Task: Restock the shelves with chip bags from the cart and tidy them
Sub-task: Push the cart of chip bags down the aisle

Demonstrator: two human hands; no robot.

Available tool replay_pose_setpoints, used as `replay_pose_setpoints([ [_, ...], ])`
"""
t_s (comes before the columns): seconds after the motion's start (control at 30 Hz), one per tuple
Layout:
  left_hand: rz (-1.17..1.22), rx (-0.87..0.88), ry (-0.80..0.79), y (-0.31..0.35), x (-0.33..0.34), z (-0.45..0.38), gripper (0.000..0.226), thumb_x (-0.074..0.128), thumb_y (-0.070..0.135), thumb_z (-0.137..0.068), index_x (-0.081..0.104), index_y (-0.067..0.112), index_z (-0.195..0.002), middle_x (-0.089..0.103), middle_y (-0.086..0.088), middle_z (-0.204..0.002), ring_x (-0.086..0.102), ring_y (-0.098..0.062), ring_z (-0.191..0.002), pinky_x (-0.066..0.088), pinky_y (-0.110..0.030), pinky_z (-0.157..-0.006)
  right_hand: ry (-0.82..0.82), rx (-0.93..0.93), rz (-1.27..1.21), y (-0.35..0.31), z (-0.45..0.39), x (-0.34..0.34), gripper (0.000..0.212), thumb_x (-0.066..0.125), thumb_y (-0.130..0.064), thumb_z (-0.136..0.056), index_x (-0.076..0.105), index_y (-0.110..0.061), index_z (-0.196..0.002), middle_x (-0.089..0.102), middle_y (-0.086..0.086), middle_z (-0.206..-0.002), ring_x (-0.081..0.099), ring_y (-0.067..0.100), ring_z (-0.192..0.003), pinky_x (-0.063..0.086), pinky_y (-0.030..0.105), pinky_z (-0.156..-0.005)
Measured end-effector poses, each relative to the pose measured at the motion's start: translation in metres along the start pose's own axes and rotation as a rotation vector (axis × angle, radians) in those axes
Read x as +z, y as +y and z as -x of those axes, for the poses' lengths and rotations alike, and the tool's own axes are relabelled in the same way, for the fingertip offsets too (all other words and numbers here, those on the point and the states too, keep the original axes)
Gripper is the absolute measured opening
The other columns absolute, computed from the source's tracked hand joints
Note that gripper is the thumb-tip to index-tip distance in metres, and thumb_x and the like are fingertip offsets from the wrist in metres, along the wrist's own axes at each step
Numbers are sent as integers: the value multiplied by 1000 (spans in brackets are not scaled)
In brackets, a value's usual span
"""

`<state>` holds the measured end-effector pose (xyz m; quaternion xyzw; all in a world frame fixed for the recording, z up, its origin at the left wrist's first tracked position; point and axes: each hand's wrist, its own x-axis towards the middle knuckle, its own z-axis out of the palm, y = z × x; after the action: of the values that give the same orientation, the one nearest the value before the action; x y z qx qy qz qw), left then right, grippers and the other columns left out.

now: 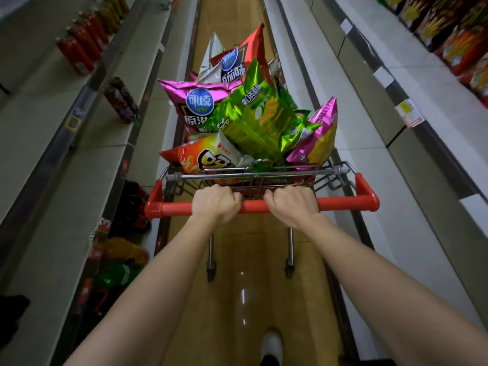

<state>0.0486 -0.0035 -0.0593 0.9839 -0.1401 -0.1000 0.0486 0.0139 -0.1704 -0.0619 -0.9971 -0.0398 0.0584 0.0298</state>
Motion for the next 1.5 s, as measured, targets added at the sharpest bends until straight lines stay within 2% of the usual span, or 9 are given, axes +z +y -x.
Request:
replay_pose_setpoints([
  [0.2,-13,21,28,0,-2,-22,43,29,40,-98,49,22,-65,56,-1,-71,56,-24,-68,45,-35,-69,44,-40,104,9,-21,1,51,21,-34,-102,67,-12,-105,70,10,-104,64,32,-95,31,34,-68],
  [0.3,2,6,47,-1,-4,-35,44,29,39,-98,51,21,-65,58,-2,-71,57,-24,-68,46,-35,-70,67,-17,55,11,-32,-4,54,23,-35,-102,69,-8,-95,70,13,-100,64,32,-93,31,34,-69],
  [0.63,3,-30,69,4,-10,-85,42,30,41,-98,54,19,-72,59,-4,-75,58,-25,-71,49,-37,-76,130,-52,54,33,-79,-8,53,23,-35,-102,69,-10,-91,70,12,-95,63,30,-87,32,33,-68],
  [0.87,24,-57,75,10,-19,-109,41,30,39,-98,50,19,-68,58,-4,-75,59,-25,-73,49,-37,-77,116,-48,46,46,-105,-11,51,22,-36,-102,66,-12,-87,68,9,-90,54,25,-73,32,32,-65],
  [0.97,23,-62,76,12,-21,-122,41,31,39,-98,54,18,-72,59,-4,-77,59,-25,-74,50,-37,-77,101,-39,49,53,-117,-12,51,22,-36,-101,65,-13,-87,68,7,-89,47,22,-69,33,32,-65],
  [1.13,23,-70,77,16,-24,-145,40,31,39,-98,55,17,-74,57,-3,-76,58,-25,-74,49,-36,-77,86,-43,57,66,-140,-15,49,22,-36,-102,63,-14,-86,68,7,-90,51,24,-72,32,32,-66],
  [1.23,29,-68,90,21,-27,-163,39,32,39,-98,53,18,-73,55,-2,-74,57,-23,-73,48,-35,-77,81,-41,48,77,-156,-20,42,23,-36,-101,53,-18,-78,68,7,-90,46,22,-70,31,31,-66],
  [1.5,34,-71,106,31,-35,-223,39,32,40,-98,56,18,-75,59,-3,-78,58,-23,-75,48,-36,-80,43,-66,91,110,-213,-25,33,25,-36,-100,47,-18,-82,65,7,-93,43,24,-72,28,33,-66],
])
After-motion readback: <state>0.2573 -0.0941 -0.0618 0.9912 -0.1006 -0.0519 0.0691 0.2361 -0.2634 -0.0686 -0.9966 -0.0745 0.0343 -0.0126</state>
